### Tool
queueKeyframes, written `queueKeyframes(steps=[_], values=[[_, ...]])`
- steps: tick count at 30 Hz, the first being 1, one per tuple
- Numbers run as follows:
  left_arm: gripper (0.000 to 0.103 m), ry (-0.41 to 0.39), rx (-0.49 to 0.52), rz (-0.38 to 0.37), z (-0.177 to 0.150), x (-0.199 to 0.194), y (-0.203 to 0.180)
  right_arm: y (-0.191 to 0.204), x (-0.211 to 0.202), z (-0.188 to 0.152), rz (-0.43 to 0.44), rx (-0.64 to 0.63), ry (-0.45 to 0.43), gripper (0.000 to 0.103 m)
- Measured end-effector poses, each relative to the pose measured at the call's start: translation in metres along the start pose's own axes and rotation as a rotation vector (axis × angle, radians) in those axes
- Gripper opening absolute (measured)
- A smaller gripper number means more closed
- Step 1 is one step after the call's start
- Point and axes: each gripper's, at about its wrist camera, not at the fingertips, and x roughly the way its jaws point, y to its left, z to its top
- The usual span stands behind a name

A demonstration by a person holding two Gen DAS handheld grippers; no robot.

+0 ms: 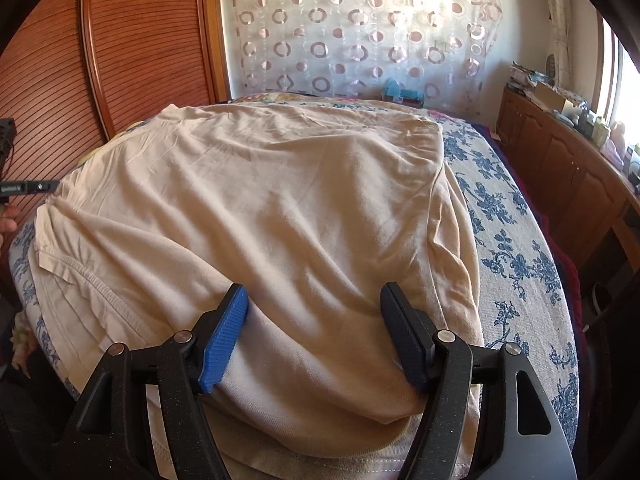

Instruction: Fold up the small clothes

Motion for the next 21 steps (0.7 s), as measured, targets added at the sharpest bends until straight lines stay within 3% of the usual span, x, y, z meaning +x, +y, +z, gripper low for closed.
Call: queueKeyframes(steps=[7,16,21], values=[[0.040,-0.005,0.092,0.087,-0.008,0.000,-0.018,0.000,0.000,0.000,0.000,0.000,0.000,0.070],[0.041,0.005,0.084,0.087,-0.009,-0.003,-0.017,0.000,0.000,0.000,0.000,0.001,-0.001,0.070],[0.047,0.007,0.111,0.081,-0.004,0.001,-0.013,0.000,0.000,-0.001,-0.001,0.000,-0.001,0.070]])
